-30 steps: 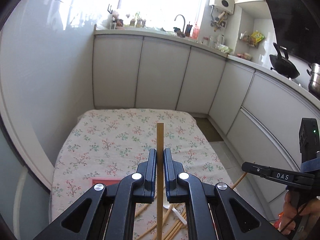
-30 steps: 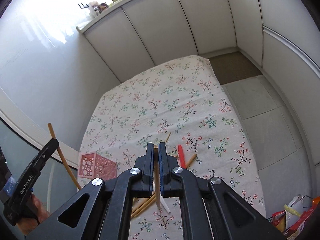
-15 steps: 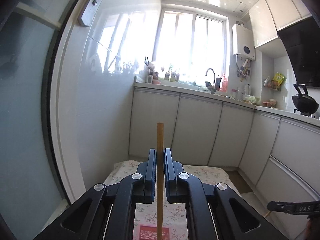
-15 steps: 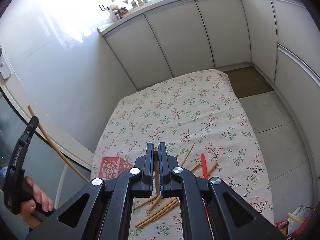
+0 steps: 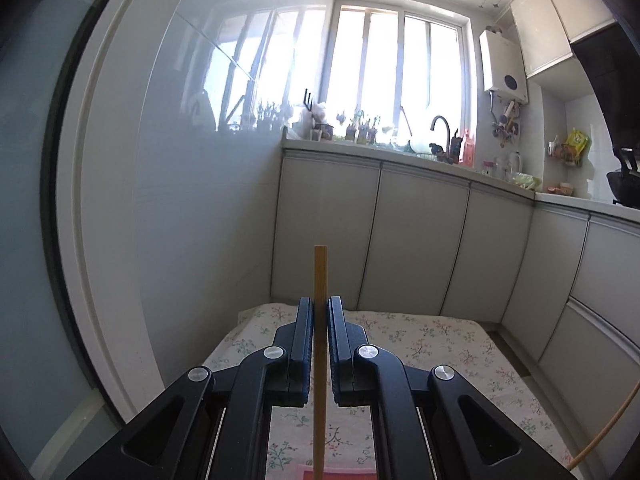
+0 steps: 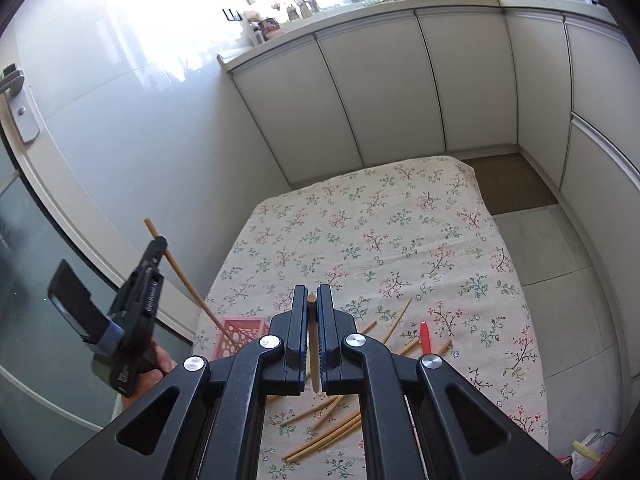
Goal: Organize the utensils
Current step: 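Lift the chopstick in the left tool over the pink basket while the right tool carries its chopstick there, then open the left tool to drop its chopstick into the basket while the right tool releases its own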
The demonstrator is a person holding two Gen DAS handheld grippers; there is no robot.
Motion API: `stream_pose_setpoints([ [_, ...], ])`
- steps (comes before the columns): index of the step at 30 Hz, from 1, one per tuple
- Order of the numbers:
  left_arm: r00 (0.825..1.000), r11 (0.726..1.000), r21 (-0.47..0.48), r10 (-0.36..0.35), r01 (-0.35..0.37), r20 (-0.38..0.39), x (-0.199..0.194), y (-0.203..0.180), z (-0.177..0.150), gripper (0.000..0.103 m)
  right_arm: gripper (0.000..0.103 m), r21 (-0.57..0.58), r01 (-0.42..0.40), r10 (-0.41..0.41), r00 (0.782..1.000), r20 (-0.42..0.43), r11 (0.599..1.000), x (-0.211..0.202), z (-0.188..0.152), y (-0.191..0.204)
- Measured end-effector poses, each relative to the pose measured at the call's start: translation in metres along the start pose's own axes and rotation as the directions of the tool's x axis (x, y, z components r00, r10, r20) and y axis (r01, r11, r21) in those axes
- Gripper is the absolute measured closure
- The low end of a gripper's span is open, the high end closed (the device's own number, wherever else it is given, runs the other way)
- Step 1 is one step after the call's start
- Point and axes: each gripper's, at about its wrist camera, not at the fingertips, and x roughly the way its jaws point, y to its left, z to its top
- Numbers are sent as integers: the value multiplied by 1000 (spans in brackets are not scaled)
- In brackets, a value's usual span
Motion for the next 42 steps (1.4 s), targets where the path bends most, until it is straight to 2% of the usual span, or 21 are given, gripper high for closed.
stream_pose_setpoints([
  [5, 995, 998, -43, -37, 34, -87, 11, 16, -9, 96, 99, -23, -40, 41, 998, 44, 999, -12, 17, 24],
  [10, 979, 993, -94, -83, 66, -189, 17, 23, -6, 89, 99, -60, -94, 98, 993, 62, 994, -11, 31, 57],
  [13, 970, 994, -90, -77, 57, -232, 11, 26, -5, 75, 99, -90, -93, 97, 994, 47, 992, 3, 38, 80],
  [15, 967, 995, -85, -70, 50, -246, 2, 29, -2, 62, 99, -116, -84, 88, 996, 24, 990, 19, 40, 94],
  [20, 949, 996, -89, -42, 15, -314, -18, 40, 0, 51, 99, -188, -1, -7, 999, -39, 982, 66, 40, 119],
  [22, 935, 997, -83, -29, 0, -354, -21, 42, -2, 47, 99, -201, 21, -37, 997, -75, 979, 85, 38, 123],
  [28, 877, 995, -97, -23, -27, -480, -17, 48, -17, 37, 99, -217, 66, -102, 982, -158, 974, 131, 30, 124],
  [32, 853, 993, -115, -35, -30, -521, -12, 51, -21, 33, 98, -200, 67, -103, 980, -172, 978, 142, 31, 122],
  [34, 845, 993, -114, -34, -32, -533, -12, 50, -22, 29, 93, -174, 42, -73, 981, -181, 984, 142, 34, 117],
  [36, 839, 993, -111, -38, -27, -543, -11, 49, -20, 25, 67, -137, 9, -35, 982, -184, 990, 134, 36, 110],
  [38, 830, 993, -117, -46, -24, -556, -11, 47, -18, 24, 53, -114, -14, -6, 986, -165, 993, 122, 37, 104],
  [42, 815, 991, -137, -69, -13, -576, -17, 44, -17, 22, 51, -102, 0, -15, 989, -150, 995, 98, 36, 86],
])
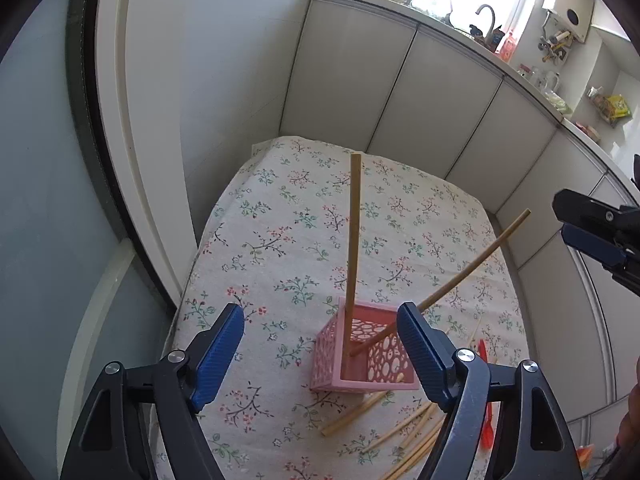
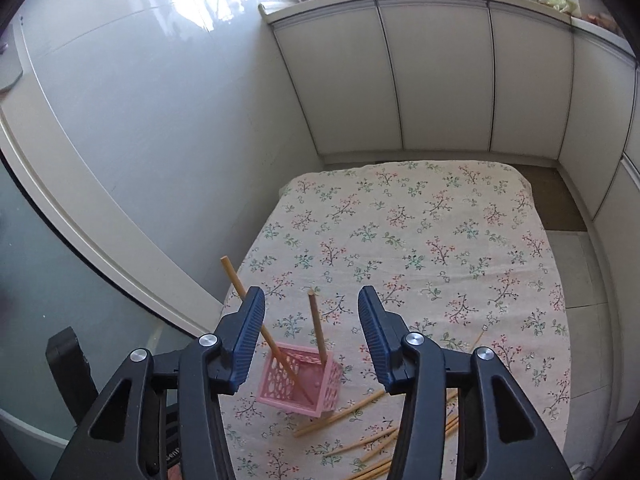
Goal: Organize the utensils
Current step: 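Open the left tool to drop its chopstick into the basket while the right tool releases its own, then lower the left tool onto another wooden chopstick and close it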
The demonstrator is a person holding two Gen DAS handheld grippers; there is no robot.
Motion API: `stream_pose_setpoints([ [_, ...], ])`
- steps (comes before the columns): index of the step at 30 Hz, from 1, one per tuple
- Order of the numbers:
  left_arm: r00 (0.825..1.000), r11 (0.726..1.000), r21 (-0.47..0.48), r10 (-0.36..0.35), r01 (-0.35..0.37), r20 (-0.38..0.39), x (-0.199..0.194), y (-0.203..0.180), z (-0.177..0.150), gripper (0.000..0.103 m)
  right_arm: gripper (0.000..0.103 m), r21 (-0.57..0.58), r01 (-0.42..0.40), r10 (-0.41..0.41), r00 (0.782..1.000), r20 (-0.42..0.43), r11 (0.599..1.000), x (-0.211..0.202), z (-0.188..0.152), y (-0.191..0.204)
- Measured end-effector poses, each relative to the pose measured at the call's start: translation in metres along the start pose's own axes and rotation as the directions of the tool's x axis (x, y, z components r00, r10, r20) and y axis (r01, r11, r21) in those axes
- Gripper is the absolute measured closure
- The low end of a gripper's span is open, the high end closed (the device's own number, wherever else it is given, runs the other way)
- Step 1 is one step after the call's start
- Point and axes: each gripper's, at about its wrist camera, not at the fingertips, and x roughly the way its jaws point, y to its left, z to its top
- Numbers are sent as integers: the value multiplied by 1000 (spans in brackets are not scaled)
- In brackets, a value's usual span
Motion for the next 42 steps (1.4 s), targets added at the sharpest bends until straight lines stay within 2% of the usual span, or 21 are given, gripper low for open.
stream_pose_setpoints([
  [5, 1000, 1000, 28, -4, 5, -24, -7, -12, -11, 19, 46, 53, 39, -38, 999, -20, 998, -21, -23, -40],
  [14, 995, 989, 147, -7, 22, -100, -4, -43, -37, 19, 43, 138, 126, -109, 986, -125, 982, -28, -74, -109],
  [20, 989, 962, 273, 17, 24, -145, 4, -71, -63, 19, 43, 187, 147, -106, 971, -212, 971, -11, -103, -145],
  [23, 984, 945, 322, 6, 53, -178, 11, -87, -75, 19, 43, 207, 180, -127, 961, -245, 962, -5, -111, -161],
  [26, 978, 927, 364, -8, 85, -209, 19, -109, -86, 19, 43, 253, 177, -107, 957, -268, 951, -2, -115, -179],
  [32, 957, 904, 400, -30, 150, -289, 49, -149, -100, 20, 43, 306, 220, -126, 946, -300, 926, -2, -120, -216],
  [34, 953, 898, 413, -25, 154, -302, 62, -160, -100, 24, 43, 318, 245, -139, 937, -319, 916, 1, -122, -229],
  [36, 949, 895, 418, -17, 155, -316, 74, -168, -100, 33, 43, 319, 273, -157, 925, -347, 907, 5, -126, -240],
  [42, 940, 896, 402, -43, 186, -339, 106, -189, -87, 60, 43, 382, 246, -84, 916, -393, 891, 14, -131, -267],
])
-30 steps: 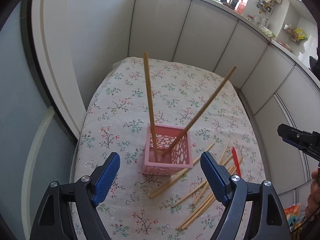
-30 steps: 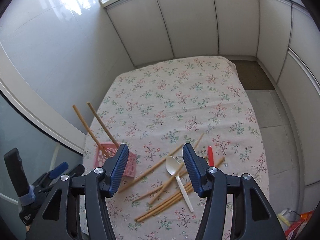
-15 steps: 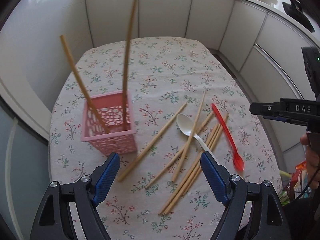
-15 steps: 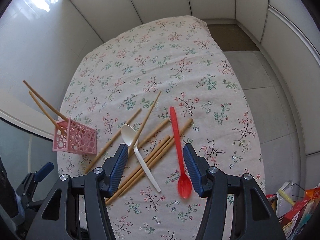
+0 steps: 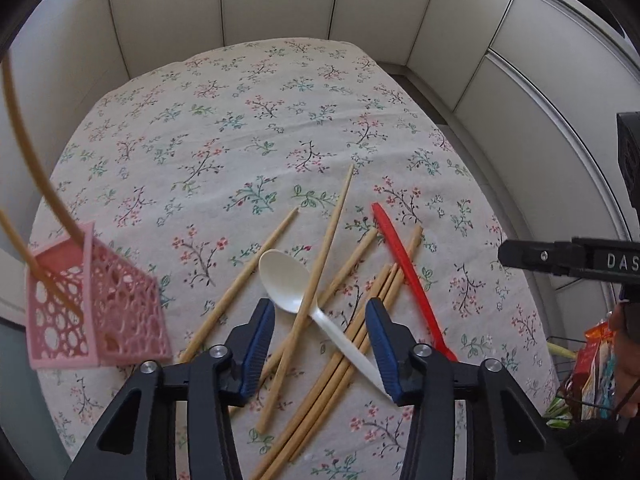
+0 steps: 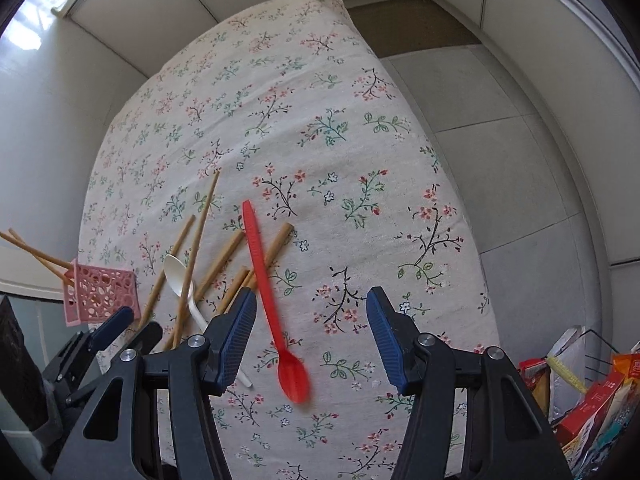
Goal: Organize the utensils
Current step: 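Lower the left tool onto another wooden chopstick and close it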
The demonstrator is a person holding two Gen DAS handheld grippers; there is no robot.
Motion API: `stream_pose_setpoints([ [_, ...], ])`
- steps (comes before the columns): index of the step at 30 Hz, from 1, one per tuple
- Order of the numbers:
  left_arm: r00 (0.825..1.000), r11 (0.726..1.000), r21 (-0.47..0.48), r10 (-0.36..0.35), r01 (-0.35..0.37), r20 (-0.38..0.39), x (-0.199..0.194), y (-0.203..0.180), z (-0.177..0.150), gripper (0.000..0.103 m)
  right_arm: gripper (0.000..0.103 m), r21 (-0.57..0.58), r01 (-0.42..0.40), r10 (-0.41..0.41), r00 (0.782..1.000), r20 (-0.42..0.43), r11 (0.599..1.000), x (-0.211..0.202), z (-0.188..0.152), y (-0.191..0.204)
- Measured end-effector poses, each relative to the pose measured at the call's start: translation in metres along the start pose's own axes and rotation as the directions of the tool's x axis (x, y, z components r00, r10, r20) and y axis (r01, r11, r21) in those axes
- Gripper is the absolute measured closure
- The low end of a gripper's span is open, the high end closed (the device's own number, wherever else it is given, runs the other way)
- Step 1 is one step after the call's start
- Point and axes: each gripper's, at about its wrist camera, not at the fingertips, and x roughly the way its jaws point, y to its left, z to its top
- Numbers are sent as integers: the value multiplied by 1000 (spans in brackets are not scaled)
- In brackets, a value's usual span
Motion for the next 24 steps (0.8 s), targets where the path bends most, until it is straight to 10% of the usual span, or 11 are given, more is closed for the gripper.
stream_pose_setpoints([
  [24, 994, 994, 64, 88, -84, -61, 95, -26, 88, 95, 43, -4, -19, 19, 999, -36, 1000, 8, 11, -4],
])
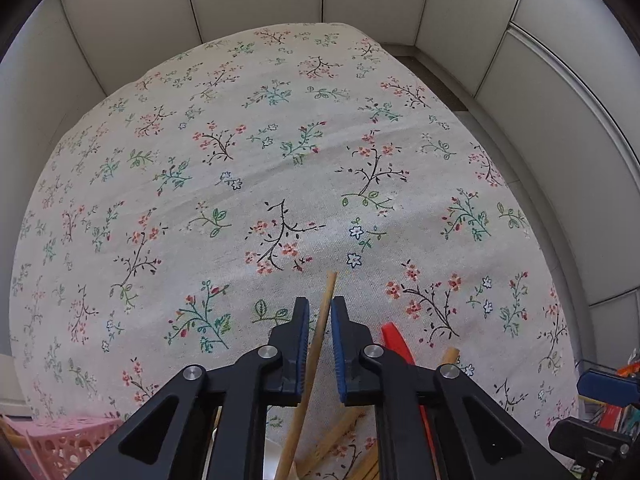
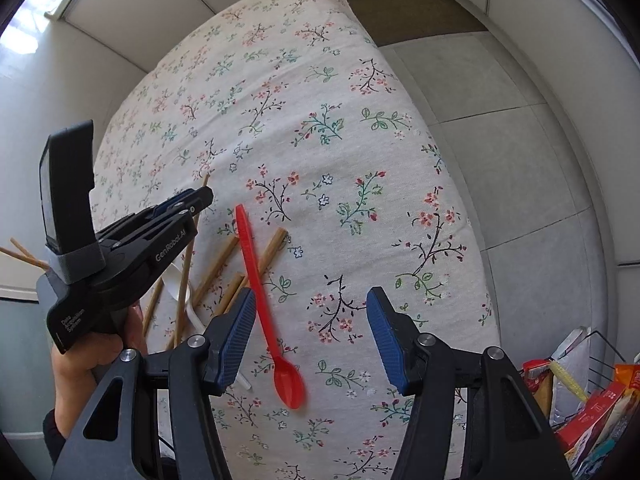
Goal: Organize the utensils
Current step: 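Lower the left tool onto another wooden chopstick and close it, then lift the chopstick with the left tool while the right tool grasps the red spoon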
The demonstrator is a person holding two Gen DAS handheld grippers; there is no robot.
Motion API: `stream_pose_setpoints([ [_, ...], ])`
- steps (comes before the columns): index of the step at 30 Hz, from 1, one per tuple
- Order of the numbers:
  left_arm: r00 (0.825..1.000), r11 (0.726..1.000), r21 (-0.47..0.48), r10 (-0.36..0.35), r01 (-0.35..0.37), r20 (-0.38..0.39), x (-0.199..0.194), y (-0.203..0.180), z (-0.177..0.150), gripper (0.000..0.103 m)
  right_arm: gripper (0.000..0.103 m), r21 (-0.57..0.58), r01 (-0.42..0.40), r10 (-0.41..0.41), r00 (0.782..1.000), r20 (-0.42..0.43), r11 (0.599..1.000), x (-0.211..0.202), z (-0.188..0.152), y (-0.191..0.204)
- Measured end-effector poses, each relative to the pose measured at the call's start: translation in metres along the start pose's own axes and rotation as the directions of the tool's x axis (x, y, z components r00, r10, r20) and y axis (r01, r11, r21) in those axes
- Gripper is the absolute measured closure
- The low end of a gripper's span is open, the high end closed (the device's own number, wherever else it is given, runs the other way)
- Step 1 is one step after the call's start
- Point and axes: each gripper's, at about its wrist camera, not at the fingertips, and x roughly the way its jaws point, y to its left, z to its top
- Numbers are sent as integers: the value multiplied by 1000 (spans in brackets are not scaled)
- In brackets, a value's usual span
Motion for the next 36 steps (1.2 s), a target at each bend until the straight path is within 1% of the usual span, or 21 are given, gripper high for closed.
stream_pose_setpoints([
  [3, 1000, 1000, 15, 12, -13, 14, -5, 0, -3, 96, 43, -3, 5, -5, 1000, -2, 1000, 1, 0, 2],
  [5, 999, 999, 26, 25, -26, 37, -15, 0, -7, 96, 43, 1, 6, -6, 1000, -4, 1000, 3, 1, 2],
  [10, 993, 999, 32, 27, -31, 114, -56, 8, -26, 97, 43, 8, 0, 0, 1000, -4, 1000, 5, 2, 4],
  [13, 984, 1000, 18, 11, -14, 177, -89, 15, -40, 97, 43, -3, -10, 10, 1000, -4, 1000, 6, 2, 11],
  [16, 973, 1000, -7, 9, -8, 230, -118, 24, -53, 98, 43, -22, -13, 13, 1000, -5, 1000, 9, 2, 19],
  [20, 952, 999, -48, 14, 1, 304, -155, 37, -73, 98, 43, -46, -24, 23, 1000, -3, 999, 15, 5, 31],
  [22, 944, 997, -70, 8, 16, 330, -170, 44, -84, 98, 46, -63, -24, 25, 1000, 2, 998, 21, 9, 36],
  [23, 938, 997, -81, 12, 17, 346, -176, 47, -90, 98, 53, -66, -25, 25, 1000, 5, 997, 25, 12, 38],
  [24, 932, 996, -91, 11, 23, 362, -182, 51, -96, 98, 61, -67, -27, 27, 1000, 4, 997, 29, 14, 40],
  [27, 915, 991, -126, 17, 37, 402, -193, 63, -111, 98, 74, -84, -30, 30, 1000, -9, 996, 41, 19, 46],
  [29, 910, 990, -134, 13, 47, 415, -199, 69, -118, 98, 78, -88, -46, 44, 999, -19, 995, 48, 23, 50],
  [31, 904, 987, -150, 9, 61, 427, -204, 77, -125, 98, 81, -89, -47, 46, 999, -19, 995, 55, 26, 54],
  [36, 901, 975, -193, -12, 106, 435, -210, 98, -137, 98, 84, -97, 16, -18, 1000, -21, 995, 73, 30, 64],
])
